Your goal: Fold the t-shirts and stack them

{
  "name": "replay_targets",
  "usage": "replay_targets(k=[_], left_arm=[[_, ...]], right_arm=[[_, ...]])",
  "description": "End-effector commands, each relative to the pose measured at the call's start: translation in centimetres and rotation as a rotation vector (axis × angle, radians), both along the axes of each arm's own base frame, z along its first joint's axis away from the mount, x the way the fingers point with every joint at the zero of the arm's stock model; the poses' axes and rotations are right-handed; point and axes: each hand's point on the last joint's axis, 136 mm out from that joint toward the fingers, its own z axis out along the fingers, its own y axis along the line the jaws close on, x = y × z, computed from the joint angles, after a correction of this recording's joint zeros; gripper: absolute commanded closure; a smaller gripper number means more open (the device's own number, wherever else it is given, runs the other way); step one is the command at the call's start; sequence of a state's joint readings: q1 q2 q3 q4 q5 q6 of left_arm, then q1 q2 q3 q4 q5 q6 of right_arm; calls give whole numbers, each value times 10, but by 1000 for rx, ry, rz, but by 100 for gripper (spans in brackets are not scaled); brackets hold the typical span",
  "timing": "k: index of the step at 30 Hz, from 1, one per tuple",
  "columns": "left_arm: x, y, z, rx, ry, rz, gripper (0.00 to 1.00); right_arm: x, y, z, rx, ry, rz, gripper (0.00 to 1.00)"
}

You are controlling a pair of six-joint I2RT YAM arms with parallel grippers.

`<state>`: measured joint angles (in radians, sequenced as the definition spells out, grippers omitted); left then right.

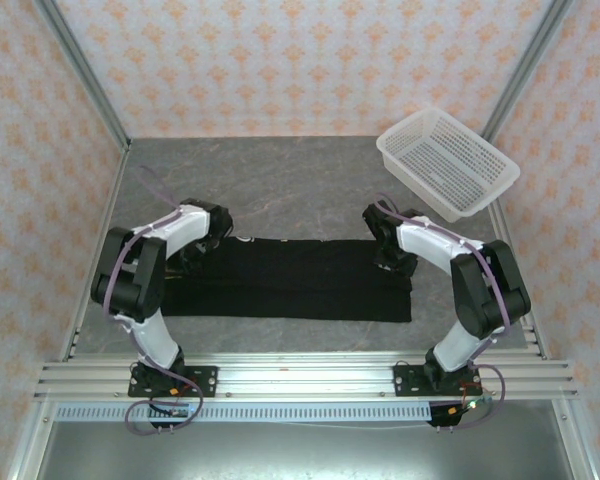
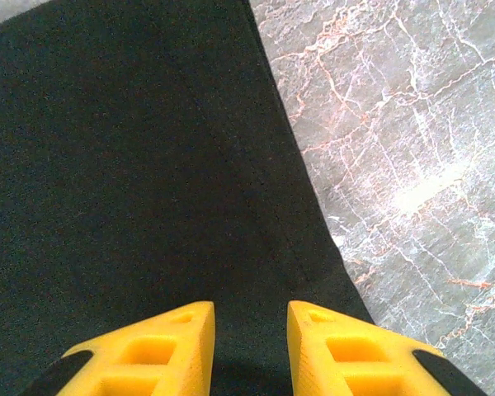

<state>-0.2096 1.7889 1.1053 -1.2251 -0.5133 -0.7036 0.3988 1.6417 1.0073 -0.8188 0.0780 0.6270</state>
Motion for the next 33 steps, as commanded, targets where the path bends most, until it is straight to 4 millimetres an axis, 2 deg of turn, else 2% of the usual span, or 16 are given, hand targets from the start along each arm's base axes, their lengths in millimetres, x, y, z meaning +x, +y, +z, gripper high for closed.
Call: replay_targets(k=[1,2,4,7,11,13,14,16,21,23,29,31,33], left_arm=[[14,6,4,70,9,-47,100],[16,7,3,83,18,-54,100],[21,11,3,117,39,-69,89],[23,15,3,132,50,-67,65],[23,21,3,121,49,-38,41],[23,23,6,122,49,-25,33],[23,24,9,121,42,-20,31],[24,23,23,109,-11,1,27],[13,14,62,-1,-187,81,26],[4,4,65,-106,-241,125,34],[-39,-41,32,-403,-232,373,59],[-42,-51,22,-464,-259,434,64],[-40,-52,11,-480,-265,479,66]], right_arm=[[1,-1,0,-14,-3,16,71],[0,-2,0,-17,-1,15,71],[-1,-3,1,-22,-1,19,71],[-2,-6,4,-34,-4,25,71],[-2,-8,10,-44,-13,35,70],[0,-8,14,-48,-24,40,70],[1,-9,16,-48,-31,43,70],[4,-8,20,-50,-45,53,69],[15,-6,30,-47,-86,99,67],[21,-2,34,-31,-107,131,67],[31,7,36,13,-130,186,68],[32,11,32,32,-121,191,69],[34,13,29,43,-111,190,71]])
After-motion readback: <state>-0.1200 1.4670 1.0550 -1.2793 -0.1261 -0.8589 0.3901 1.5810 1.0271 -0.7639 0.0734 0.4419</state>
